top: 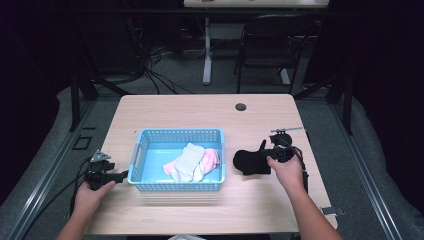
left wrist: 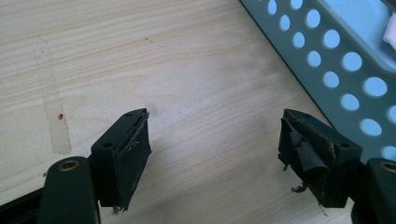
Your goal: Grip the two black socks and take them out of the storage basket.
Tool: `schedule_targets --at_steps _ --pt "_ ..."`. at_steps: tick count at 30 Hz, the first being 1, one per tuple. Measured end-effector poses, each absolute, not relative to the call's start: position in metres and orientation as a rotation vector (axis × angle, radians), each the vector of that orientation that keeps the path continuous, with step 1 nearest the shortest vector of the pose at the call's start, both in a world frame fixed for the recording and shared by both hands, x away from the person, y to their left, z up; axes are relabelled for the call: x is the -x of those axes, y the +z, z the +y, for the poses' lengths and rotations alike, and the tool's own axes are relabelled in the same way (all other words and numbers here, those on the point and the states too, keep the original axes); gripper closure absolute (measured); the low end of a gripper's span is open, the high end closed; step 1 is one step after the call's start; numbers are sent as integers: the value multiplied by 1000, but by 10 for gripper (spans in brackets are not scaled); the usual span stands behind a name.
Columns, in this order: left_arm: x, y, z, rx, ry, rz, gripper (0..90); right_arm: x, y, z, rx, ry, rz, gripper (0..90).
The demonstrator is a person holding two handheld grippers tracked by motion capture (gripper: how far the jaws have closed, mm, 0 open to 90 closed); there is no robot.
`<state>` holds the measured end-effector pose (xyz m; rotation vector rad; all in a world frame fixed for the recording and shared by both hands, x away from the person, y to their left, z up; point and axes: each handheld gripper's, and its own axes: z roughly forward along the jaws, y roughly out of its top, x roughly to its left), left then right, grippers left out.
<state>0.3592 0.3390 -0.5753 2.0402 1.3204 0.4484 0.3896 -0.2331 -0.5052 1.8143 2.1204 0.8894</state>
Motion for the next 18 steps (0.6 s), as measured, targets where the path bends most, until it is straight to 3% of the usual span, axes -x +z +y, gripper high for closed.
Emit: schedule_targets --at_steps 12,18 --pt "-360 -577 340 -2038 455 1340 247 -389 -527 -249 -1888 902 2075 842" --pt "-360 -577 340 -2040 455 1342 247 -387 -523 -254 -1884 922 2079 772"
